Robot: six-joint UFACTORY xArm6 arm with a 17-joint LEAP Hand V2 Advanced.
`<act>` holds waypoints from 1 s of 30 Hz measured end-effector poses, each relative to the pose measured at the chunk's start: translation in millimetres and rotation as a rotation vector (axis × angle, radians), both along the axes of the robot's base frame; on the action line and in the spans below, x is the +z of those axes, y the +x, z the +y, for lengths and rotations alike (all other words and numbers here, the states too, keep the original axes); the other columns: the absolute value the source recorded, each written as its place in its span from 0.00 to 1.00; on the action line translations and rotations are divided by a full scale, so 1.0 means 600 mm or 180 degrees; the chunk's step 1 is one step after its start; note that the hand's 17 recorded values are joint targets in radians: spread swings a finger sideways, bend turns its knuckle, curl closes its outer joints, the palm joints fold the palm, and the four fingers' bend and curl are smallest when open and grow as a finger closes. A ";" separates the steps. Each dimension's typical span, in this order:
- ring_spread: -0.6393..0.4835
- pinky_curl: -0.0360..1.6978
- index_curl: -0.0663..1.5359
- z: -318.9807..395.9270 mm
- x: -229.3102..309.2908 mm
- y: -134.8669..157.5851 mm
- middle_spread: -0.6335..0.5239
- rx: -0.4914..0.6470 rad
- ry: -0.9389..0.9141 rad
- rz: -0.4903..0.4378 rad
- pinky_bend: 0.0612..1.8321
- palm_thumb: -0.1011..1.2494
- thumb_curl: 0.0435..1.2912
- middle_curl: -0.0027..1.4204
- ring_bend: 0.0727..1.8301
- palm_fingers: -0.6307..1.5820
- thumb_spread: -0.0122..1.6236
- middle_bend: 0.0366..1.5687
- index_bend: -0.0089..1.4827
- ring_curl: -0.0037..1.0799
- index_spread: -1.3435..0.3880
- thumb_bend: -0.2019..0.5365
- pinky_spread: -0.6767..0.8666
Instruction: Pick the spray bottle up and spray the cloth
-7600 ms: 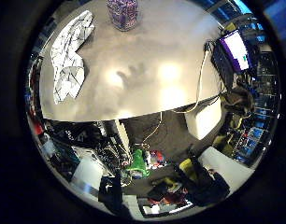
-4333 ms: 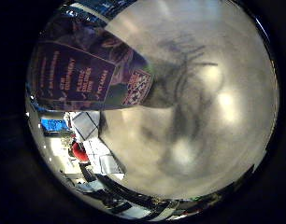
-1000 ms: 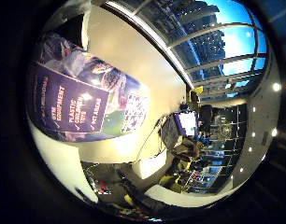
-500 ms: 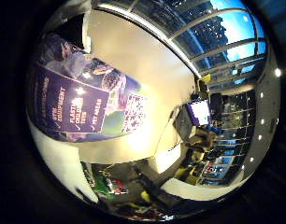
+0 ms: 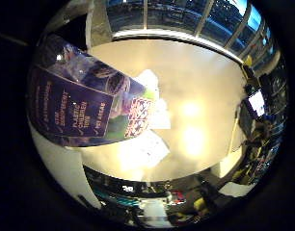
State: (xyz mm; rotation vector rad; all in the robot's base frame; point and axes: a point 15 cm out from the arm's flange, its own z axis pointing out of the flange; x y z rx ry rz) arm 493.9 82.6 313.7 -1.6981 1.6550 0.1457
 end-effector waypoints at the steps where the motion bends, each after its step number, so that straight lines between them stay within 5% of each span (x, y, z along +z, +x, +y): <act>1: 0.35 0.91 0.63 0.016 -0.007 0.006 0.44 0.0033 0.0101 -0.0004 0.53 0.83 0.54 0.54 0.70 0.78 0.61 0.89 0.75 0.82 0.64 0.25 0.33; 16: 0.35 0.91 0.63 0.117 -0.097 0.148 0.45 0.0062 0.1034 -0.0148 0.53 0.82 0.55 0.54 0.70 0.78 0.62 0.89 0.74 0.82 0.63 0.26 0.34; 30: 0.36 0.85 0.63 0.208 -0.212 0.172 0.45 0.0264 0.1150 0.0072 0.52 0.78 0.52 0.52 0.69 0.79 0.66 0.86 0.70 0.78 0.63 0.25 0.33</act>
